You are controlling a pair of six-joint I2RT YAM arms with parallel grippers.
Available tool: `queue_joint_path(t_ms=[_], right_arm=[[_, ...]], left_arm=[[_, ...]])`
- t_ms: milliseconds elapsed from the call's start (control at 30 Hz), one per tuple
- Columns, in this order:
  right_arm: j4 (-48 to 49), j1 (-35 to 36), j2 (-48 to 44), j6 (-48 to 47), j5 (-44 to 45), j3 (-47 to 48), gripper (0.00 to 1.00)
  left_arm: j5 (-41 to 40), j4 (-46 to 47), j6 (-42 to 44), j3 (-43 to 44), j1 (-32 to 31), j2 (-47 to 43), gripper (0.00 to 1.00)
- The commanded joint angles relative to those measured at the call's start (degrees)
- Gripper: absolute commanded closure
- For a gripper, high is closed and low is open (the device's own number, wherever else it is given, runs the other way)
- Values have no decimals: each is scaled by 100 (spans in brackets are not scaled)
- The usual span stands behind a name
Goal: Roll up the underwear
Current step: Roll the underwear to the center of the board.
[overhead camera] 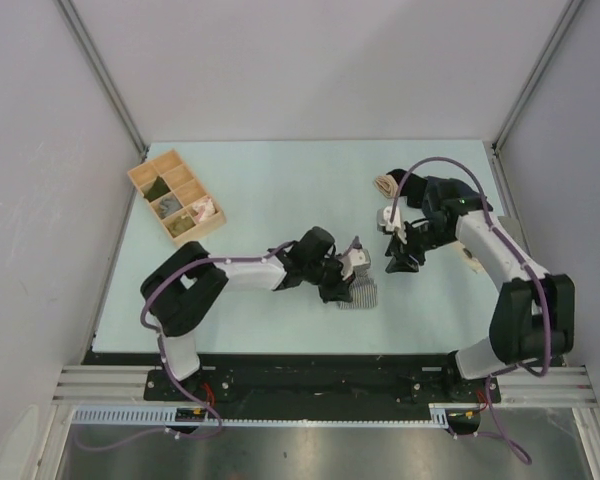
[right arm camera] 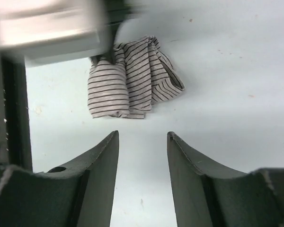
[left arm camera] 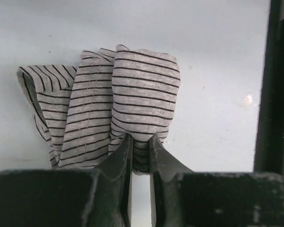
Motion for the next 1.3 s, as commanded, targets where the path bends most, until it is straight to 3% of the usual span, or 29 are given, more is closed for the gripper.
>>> queue_joint_path(t_ms=[0, 67, 200, 533, 667, 700, 800, 867, 1067, 1100, 1267], right_arm=[[155, 122, -867, -852, -182, -687, 50], [452, 332, -1245, -1055, -157, -1249, 45], [1849, 1421, -2230, -697, 956, -2278, 35], [3212, 2477, -1275, -362, 2198, -2640, 34], [3460, 2645, -861, -257, 2602, -2763, 39], [3451, 2653, -782, -221, 2629, -2754, 44], [3311, 2610, -623, -116, 2648, -2746, 61], [3162, 2531, -605, -28, 2332, -2676, 70], [1573, 1828, 113, 192, 856, -1465, 76], [1039, 1706, 272, 183, 680, -1280, 76], [-421, 1441, 1309, 96, -199, -164, 78]], left_arm=[[1127, -1653, -431, 439, 441, 1045, 90], [1470, -1918, -501, 686, 617, 1536, 89], [1813, -2253, -554, 1030, 837, 2047, 88], [2095, -1876, -958, 978, 1198, 2321, 83], [2087, -1613, -1125, 951, 1251, 2234, 79], [1973, -1455, -1204, 829, 1259, 2129, 77], [1466, -411, -1686, 189, 1295, 1243, 63], [1078, 641, -1776, -521, 1295, 198, 55], [206, 2342, -1233, -2122, 1119, -2087, 39], [119, 2422, -1005, -2247, 1067, -2212, 34], [381, 2352, -1010, -2380, 978, -2197, 31]])
